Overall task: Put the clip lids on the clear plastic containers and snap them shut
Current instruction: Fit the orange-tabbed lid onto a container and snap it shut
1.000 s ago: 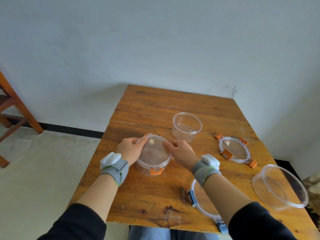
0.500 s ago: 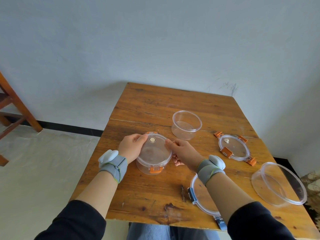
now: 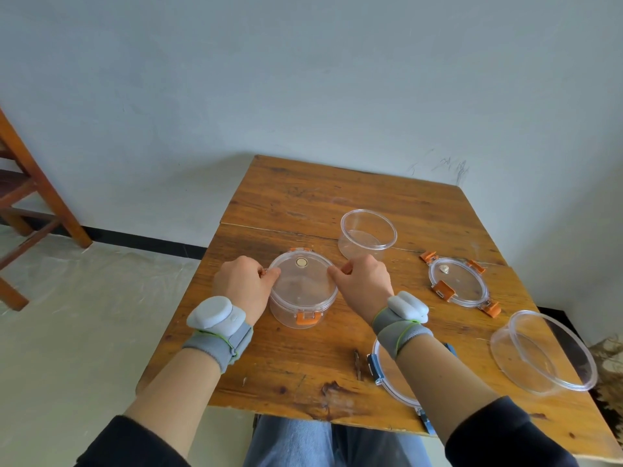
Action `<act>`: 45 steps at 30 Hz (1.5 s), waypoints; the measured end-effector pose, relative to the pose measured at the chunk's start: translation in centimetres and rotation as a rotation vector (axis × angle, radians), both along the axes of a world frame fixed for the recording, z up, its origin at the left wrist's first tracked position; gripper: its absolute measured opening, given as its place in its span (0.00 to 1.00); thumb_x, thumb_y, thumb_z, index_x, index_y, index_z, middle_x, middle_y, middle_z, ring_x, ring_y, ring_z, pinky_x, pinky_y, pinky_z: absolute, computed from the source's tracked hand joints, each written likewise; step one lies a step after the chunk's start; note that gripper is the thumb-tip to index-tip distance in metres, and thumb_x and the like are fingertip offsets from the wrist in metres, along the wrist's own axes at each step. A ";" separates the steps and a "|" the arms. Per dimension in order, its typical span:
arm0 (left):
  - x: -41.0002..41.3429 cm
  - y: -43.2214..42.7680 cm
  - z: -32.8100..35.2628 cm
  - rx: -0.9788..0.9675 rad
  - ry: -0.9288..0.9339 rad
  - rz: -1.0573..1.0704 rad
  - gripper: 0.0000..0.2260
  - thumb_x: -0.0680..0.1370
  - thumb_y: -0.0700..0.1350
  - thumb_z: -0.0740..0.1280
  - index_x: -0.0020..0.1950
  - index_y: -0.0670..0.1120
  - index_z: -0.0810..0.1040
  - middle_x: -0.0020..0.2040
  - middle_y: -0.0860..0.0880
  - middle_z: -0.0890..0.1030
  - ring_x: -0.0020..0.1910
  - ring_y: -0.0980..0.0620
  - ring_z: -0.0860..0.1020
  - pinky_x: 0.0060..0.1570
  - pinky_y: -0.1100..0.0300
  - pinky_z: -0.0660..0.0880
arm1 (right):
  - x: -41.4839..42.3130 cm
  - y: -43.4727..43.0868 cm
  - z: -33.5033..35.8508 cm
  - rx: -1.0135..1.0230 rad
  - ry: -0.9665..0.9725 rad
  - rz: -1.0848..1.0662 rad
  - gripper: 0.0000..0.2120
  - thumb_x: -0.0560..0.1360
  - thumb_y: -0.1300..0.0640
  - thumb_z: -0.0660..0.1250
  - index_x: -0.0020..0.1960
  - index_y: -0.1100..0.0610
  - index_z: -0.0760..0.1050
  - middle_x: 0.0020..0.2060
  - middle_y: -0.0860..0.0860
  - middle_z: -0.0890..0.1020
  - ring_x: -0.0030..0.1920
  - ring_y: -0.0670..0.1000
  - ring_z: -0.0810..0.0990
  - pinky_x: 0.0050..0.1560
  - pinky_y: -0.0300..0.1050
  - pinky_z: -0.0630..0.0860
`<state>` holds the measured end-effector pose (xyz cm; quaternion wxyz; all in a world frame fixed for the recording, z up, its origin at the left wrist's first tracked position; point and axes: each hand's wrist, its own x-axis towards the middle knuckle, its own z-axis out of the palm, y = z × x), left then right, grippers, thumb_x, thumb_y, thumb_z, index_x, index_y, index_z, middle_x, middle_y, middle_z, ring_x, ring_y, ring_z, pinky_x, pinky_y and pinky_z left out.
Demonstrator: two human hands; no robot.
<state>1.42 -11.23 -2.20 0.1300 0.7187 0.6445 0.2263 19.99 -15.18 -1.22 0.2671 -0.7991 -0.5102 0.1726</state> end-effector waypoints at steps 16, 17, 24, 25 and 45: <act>0.6 0.1 0.7 -0.372 -0.569 0.080 0.14 0.74 0.47 0.70 0.57 0.43 0.80 0.40 0.47 0.82 0.39 0.49 0.82 0.41 0.53 0.83 | 1.7 1.6 0.3 -0.040 0.285 -0.077 0.12 0.71 0.53 0.72 0.39 0.62 0.83 0.37 0.58 0.86 0.41 0.57 0.86 0.47 0.52 0.84; 1.0 0.1 1.0 -0.456 -0.648 0.102 0.19 0.75 0.44 0.70 0.65 0.43 0.75 0.44 0.46 0.82 0.40 0.48 0.82 0.37 0.56 0.83 | 1.8 2.0 0.5 -0.024 0.285 -0.063 0.10 0.71 0.54 0.72 0.43 0.62 0.84 0.39 0.57 0.86 0.44 0.57 0.85 0.48 0.51 0.83; 3.6 -0.3 1.7 -0.783 -0.678 0.083 0.35 0.75 0.51 0.67 0.77 0.48 0.53 0.54 0.41 0.79 0.44 0.44 0.82 0.35 0.55 0.81 | 2.2 3.1 1.2 0.009 0.284 0.020 0.21 0.72 0.54 0.71 0.63 0.61 0.78 0.54 0.54 0.82 0.55 0.53 0.80 0.60 0.52 0.78; 3.6 0.1 1.3 -0.705 -0.645 0.101 0.35 0.75 0.54 0.66 0.77 0.47 0.55 0.57 0.42 0.78 0.47 0.45 0.81 0.40 0.54 0.82 | 2.6 3.0 1.2 -0.003 0.257 0.005 0.19 0.73 0.53 0.70 0.59 0.63 0.79 0.48 0.53 0.82 0.50 0.53 0.81 0.56 0.53 0.79; 3.7 2.3 0.9 -0.292 -0.471 -0.069 0.07 0.76 0.49 0.67 0.46 0.49 0.84 0.42 0.48 0.80 0.44 0.49 0.75 0.50 0.57 0.73 | 3.0 -0.1 -0.5 -0.114 0.159 -0.065 0.26 0.74 0.38 0.66 0.36 0.63 0.77 0.33 0.58 0.83 0.36 0.58 0.82 0.42 0.52 0.81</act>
